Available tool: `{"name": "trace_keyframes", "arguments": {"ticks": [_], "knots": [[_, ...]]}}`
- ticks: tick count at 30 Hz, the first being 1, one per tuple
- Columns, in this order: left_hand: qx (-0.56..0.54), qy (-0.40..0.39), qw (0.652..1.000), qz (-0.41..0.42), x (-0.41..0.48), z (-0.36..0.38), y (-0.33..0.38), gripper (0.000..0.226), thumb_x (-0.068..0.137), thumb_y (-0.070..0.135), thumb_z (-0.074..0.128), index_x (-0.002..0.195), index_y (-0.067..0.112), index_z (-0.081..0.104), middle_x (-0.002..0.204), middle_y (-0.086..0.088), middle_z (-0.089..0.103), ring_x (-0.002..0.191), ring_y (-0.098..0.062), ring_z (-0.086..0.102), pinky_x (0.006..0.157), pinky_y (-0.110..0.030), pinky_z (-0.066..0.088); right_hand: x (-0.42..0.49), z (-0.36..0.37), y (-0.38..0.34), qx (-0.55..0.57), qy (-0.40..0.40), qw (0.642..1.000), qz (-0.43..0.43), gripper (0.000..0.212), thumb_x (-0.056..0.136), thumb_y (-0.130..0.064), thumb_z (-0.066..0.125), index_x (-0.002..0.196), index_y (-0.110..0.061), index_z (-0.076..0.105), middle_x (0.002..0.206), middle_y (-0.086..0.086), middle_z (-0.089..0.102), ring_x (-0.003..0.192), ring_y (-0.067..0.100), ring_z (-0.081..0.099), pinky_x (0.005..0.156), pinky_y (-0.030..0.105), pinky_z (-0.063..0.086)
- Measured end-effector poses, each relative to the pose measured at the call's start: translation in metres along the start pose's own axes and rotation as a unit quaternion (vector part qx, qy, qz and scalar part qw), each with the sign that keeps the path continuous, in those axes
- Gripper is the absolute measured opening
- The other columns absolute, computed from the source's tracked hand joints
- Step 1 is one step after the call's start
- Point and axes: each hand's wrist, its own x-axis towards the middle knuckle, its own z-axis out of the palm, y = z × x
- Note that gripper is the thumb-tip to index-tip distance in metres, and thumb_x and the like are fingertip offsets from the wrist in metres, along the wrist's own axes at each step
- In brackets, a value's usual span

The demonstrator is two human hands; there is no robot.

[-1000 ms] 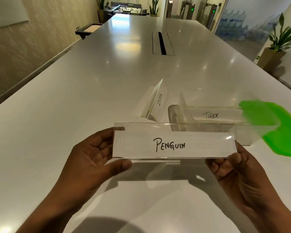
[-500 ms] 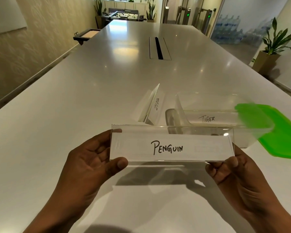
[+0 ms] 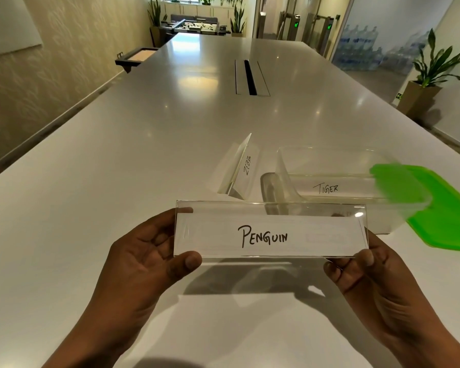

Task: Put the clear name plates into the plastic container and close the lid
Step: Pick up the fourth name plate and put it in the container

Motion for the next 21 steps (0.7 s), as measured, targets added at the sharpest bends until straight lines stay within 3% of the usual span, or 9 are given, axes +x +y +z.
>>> {"name": "trace_keyframes", "arguments": {"ticks": [11, 17, 21], "knots": [[-0.047, -0.004, 0.999, 0.012, 0.002, 0.002, -0.001, 0.068, 0.057, 0.037, 0.093, 0.118, 0.020, 0.069, 0.119, -0.008, 0.072, 0.109, -0.024, 0.069, 0.082, -0.022, 0.056, 0.001, 0.002, -0.001, 0.012, -0.005, 1.000, 0.000, 0.070, 0.048, -0.045, 0.093, 0.110, -0.021, 0.072, 0.069, -0.014, 0.072, 0.074, 0.005, 0.069, 0.069, 0.022, 0.054], [-0.053, -0.002, 0.998, 0.021, 0.004, 0.003, 0.001, 0.067, 0.058, 0.037, 0.092, 0.119, 0.021, 0.069, 0.119, -0.005, 0.073, 0.109, -0.021, 0.070, 0.082, -0.021, 0.055, 0.002, 0.001, -0.006, -0.017, -0.004, 0.999, 0.029, 0.082, 0.041, -0.041, 0.096, 0.114, -0.016, 0.069, 0.101, 0.006, 0.074, 0.080, 0.015, 0.069, 0.066, 0.025, 0.055], [-0.052, 0.001, 0.998, 0.018, 0.005, 0.003, 0.001, 0.069, 0.056, 0.037, 0.093, 0.119, 0.022, 0.069, 0.120, -0.006, 0.072, 0.109, -0.022, 0.069, 0.081, -0.022, 0.056, 0.007, -0.002, -0.020, -0.053, -0.036, 0.998, 0.030, 0.089, 0.047, -0.044, 0.093, 0.121, -0.007, 0.062, 0.123, 0.016, 0.065, 0.104, 0.032, 0.066, 0.079, 0.037, 0.056]]}}
